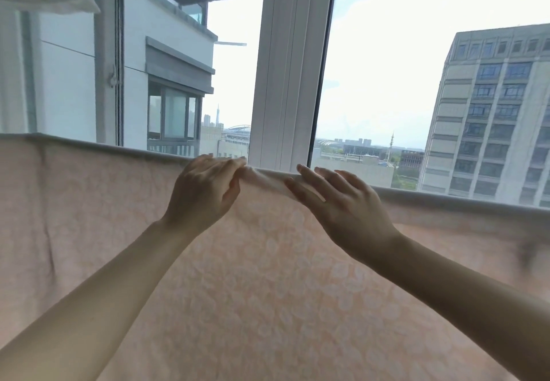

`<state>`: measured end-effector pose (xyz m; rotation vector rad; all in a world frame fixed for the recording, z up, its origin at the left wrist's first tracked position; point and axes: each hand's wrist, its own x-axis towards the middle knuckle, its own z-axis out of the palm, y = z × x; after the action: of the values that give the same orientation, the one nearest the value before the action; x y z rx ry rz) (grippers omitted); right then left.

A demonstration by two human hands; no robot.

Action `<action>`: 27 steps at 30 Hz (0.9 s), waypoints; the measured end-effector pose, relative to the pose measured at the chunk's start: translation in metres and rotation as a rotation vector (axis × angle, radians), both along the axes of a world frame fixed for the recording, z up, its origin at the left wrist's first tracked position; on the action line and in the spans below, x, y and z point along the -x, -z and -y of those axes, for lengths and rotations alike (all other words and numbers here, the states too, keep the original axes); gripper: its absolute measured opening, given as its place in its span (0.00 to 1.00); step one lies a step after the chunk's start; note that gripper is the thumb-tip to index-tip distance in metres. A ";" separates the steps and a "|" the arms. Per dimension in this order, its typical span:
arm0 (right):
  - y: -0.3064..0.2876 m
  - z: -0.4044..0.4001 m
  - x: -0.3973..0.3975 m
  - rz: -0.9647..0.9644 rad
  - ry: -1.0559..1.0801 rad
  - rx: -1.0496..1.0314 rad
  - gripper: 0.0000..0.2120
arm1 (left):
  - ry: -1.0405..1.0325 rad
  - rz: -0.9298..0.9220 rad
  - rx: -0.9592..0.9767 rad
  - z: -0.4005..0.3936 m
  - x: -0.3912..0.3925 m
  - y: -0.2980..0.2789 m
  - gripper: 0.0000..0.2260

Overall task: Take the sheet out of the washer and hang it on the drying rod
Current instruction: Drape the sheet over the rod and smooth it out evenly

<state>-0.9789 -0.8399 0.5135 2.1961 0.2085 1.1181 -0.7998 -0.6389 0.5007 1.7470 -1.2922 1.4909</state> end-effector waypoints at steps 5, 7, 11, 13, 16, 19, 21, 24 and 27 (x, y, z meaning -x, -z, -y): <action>0.001 0.004 -0.002 0.026 -0.025 0.021 0.27 | 0.002 0.000 -0.043 -0.011 -0.011 -0.007 0.06; 0.001 0.008 -0.005 0.033 -0.040 0.039 0.29 | -0.017 0.019 -0.101 -0.013 -0.013 -0.005 0.07; 0.002 0.013 -0.008 0.058 -0.070 0.066 0.30 | 0.054 -0.026 -0.143 -0.018 -0.015 -0.001 0.09; 0.002 0.011 -0.009 0.066 -0.081 0.074 0.30 | 0.055 -0.062 -0.110 -0.017 -0.013 -0.006 0.12; 0.004 0.012 -0.011 0.066 -0.096 0.064 0.31 | 0.004 -0.021 -0.125 -0.012 -0.015 -0.013 0.13; 0.004 0.018 -0.011 0.071 -0.094 0.080 0.32 | 0.012 -0.004 -0.115 -0.013 -0.017 -0.013 0.10; 0.004 0.020 -0.010 0.072 -0.099 0.085 0.32 | 0.001 0.036 -0.114 -0.014 -0.017 -0.009 0.09; 0.005 0.020 -0.010 0.089 -0.116 0.094 0.29 | -0.054 0.192 -0.192 -0.019 -0.022 -0.001 0.07; 0.005 0.021 -0.010 0.100 -0.111 0.112 0.28 | -0.043 0.226 -0.297 -0.025 -0.027 0.004 0.05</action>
<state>-0.9692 -0.8607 0.5082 2.0455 0.3450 1.2433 -0.7725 -0.6139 0.4967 1.8361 -1.6732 1.6255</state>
